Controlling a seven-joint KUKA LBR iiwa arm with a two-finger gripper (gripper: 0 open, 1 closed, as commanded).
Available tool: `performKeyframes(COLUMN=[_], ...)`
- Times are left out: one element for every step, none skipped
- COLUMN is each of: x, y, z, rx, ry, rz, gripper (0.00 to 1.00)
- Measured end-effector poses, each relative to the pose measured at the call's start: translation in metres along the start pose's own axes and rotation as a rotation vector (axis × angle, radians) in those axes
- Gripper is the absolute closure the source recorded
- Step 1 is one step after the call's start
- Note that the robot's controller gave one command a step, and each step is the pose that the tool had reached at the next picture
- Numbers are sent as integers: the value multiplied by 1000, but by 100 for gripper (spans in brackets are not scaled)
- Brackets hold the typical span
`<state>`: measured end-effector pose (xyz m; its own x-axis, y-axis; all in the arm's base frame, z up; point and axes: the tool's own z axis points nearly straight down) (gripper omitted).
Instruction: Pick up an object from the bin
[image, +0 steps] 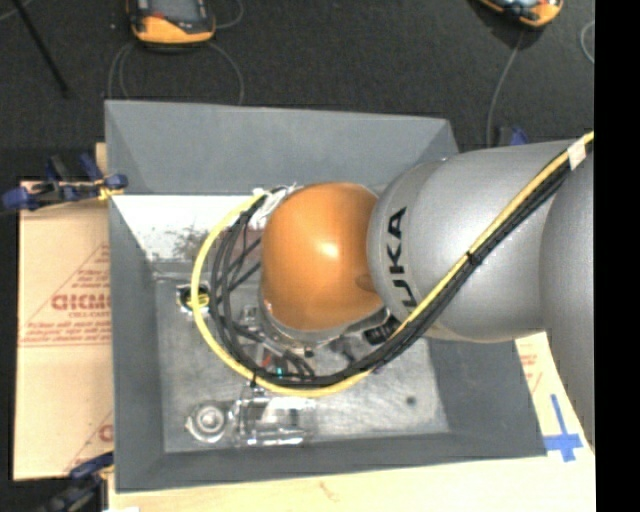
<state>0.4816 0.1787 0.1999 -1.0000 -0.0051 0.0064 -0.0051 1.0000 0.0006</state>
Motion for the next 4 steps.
performKeyframes(x=[-7,-5,-1,3], y=[-74,-85,-79,-83], z=[108,118,118,118], rx=[-2,6,5,0], ry=[-19,-4,-12,-4], rz=[-249,141,208,385], gripper=[0,0,0,0])
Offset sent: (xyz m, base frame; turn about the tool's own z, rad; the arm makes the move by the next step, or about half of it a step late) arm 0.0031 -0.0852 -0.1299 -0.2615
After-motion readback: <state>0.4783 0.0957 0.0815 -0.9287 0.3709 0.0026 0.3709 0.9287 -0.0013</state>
